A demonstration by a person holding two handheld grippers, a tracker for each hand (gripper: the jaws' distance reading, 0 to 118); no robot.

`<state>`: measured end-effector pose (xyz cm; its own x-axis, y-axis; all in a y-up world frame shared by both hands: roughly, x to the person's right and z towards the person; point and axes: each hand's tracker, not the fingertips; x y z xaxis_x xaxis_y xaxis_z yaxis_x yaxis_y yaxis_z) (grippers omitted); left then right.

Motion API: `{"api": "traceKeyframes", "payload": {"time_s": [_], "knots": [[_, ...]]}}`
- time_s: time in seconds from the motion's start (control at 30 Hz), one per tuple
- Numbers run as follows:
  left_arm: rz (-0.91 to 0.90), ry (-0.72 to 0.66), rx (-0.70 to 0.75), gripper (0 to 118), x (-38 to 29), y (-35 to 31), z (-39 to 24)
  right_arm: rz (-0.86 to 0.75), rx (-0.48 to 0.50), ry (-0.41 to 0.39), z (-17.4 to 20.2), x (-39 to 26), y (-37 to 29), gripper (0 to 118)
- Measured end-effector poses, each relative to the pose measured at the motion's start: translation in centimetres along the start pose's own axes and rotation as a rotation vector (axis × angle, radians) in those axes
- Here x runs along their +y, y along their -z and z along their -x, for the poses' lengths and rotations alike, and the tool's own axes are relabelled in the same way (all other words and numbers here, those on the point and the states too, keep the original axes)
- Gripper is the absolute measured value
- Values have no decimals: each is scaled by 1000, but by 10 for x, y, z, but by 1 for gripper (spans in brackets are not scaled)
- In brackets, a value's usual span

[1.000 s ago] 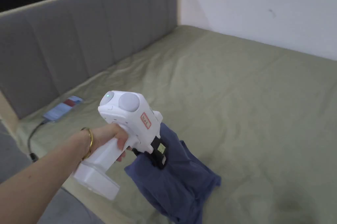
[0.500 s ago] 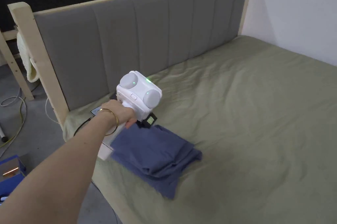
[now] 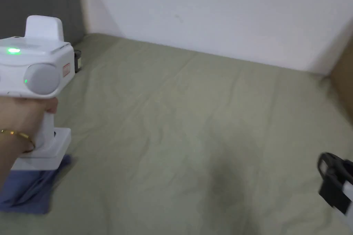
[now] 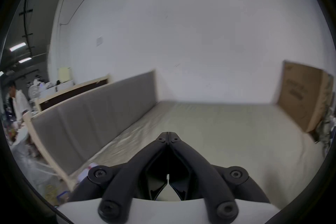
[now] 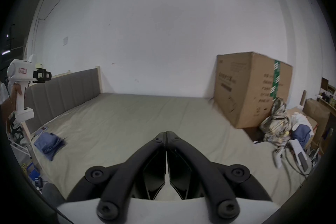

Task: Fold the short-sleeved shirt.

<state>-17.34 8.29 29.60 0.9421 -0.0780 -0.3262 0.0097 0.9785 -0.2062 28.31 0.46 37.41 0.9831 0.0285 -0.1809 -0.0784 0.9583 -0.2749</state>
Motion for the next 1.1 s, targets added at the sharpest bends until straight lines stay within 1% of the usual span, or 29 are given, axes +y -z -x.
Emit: {"api": "traceKeyframes", "payload": {"time_s": [0.1, 0.17, 0.23, 0.27, 0.3, 0.33, 0.4, 0.53, 0.67, 0.8, 0.9, 1.1], "knots": [[-79, -38, -135, 0, 6, -36, -60, -42, -55, 6, -19, 15, -22, 0], [-86, -55, -215, 0, 4, -56, -90, -72, -98, -15, -41, 17, -32, 0], [-100, -30, -242, 0, -6, -75, -117, -92, -133, -20, -53, 19, -45, 0], [-113, -31, -269, 0, -12, -84, -126, -96, -137, -15, -66, 18, -48, 0], [-112, -25, -299, 0, -18, -94, -135, -101, -152, -4, -72, 17, -53, 0], [-110, -20, -296, 0, -27, -100, -142, -113, -165, 10, -77, 15, -58, 0], [-112, -10, -350, 0, -40, -115, -152, -119, -182, 16, -85, 10, -64, 0], [-96, 48, -366, 0, -74, -134, -168, -121, -197, 38, -92, -3, -69, 0], [-26, 8, -381, 0, -101, -141, -167, -118, -197, 65, -87, -19, -71, 0], [2, 36, -356, 0, -124, -146, -164, -95, -183, 74, -80, -33, -70, 0], [33, 13, -341, 0, -130, -146, -158, -82, -178, 69, -77, -40, -68, 0], [29, 3, -315, 0, -130, -144, -151, -62, -170, 81, -75, -47, -69, 0]]}}
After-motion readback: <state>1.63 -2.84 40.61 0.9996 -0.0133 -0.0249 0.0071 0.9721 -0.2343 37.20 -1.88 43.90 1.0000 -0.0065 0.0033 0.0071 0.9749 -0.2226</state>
